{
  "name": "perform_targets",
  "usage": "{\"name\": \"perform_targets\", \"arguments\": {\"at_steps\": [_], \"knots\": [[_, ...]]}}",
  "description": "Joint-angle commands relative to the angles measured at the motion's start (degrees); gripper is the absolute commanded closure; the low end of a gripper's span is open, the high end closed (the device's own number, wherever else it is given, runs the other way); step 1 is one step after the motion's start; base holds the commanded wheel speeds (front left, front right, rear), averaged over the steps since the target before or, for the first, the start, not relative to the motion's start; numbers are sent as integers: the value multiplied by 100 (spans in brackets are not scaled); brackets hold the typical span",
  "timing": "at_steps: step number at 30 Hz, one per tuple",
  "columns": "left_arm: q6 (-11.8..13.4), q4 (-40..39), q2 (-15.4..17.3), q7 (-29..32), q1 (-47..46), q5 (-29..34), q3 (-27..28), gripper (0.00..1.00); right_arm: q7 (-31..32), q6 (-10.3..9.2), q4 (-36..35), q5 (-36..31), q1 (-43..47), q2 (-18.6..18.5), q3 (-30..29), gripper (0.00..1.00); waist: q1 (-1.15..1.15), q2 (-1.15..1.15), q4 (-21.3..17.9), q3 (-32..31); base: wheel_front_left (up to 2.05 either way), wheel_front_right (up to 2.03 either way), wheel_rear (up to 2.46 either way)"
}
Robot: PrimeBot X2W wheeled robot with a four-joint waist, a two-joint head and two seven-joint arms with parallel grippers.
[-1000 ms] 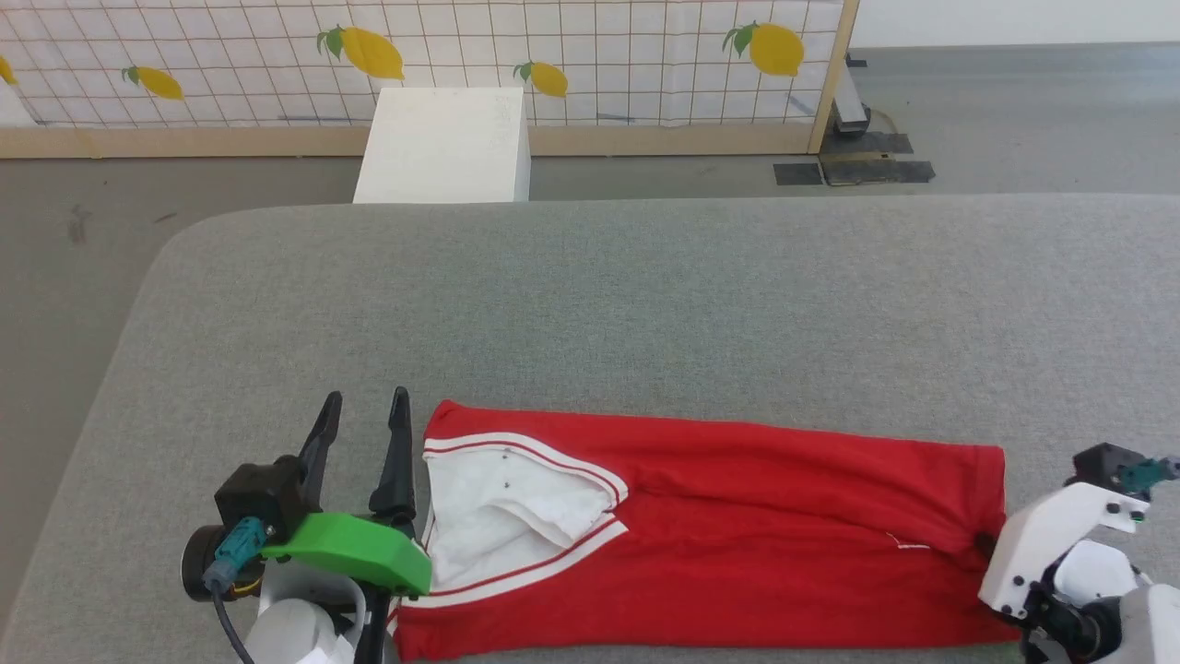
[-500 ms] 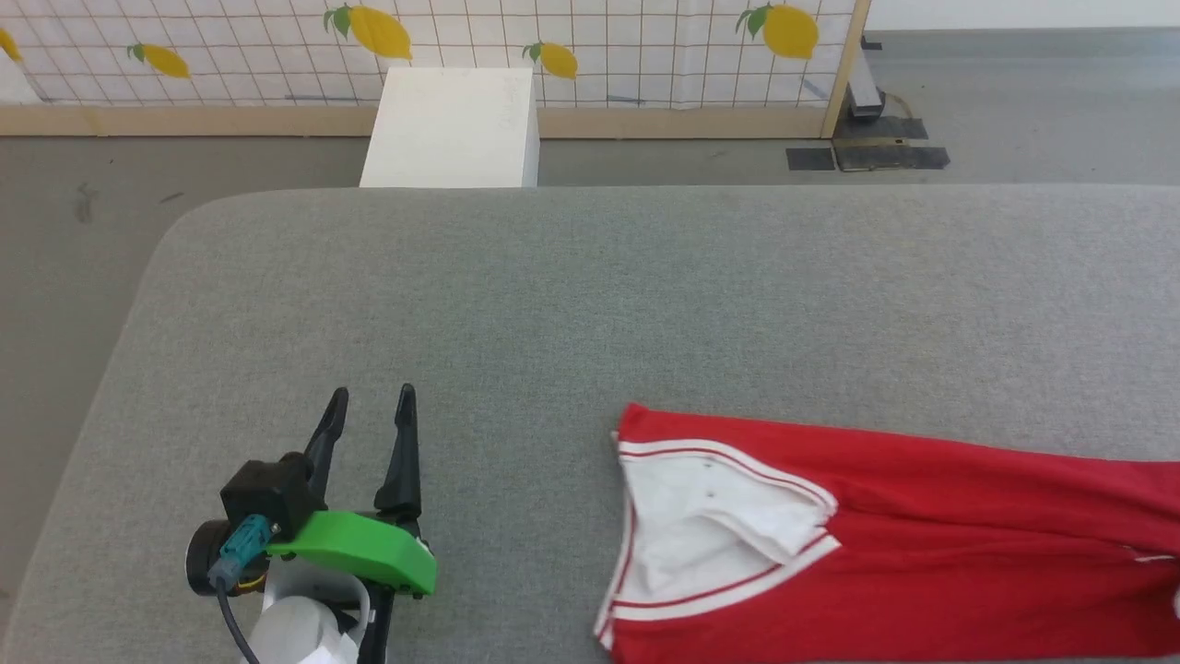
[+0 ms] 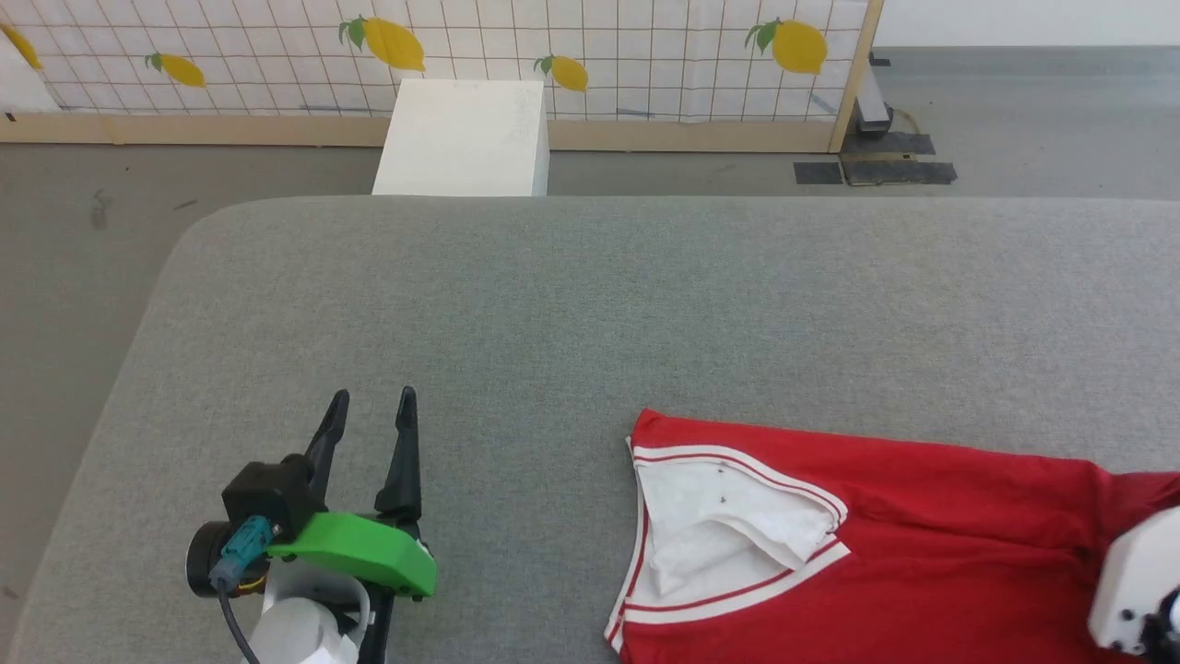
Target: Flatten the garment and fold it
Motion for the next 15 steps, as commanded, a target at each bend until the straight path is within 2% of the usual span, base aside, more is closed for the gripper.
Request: {"name": "perform_targets", "arguments": {"at_steps": [1, 4, 8, 11, 15], "knots": [[-20, 13, -26, -26, -48, 48, 20, 0, 269, -8, -538, 223, 220, 56, 272, 100, 0, 0, 6, -6, 0, 0, 0], [-24, 18, -28, -26, -47, 52, 10, 0, 806, -8, -1614, 513, 547, 97, 1037, 100, 0, 0, 5, -5, 0, 0, 0], [-30, 48, -30, -26, -80, 52, -28, 0, 1185, -8, -2300, 617, 551, 108, 2206, 100, 0, 0, 18, 1, 0, 0, 0], [-33, 63, -31, -26, -111, 43, -41, 0, 1295, -8, -2255, 625, 296, 74, 3056, 100, 0, 0, 33, 11, 0, 0, 0], [-37, 75, -32, -26, -151, 42, -68, 0, 1177, -8, -1663, 689, -216, 28, 3996, 100, 0, 0, 82, 50, 0, 0, 0]]}}
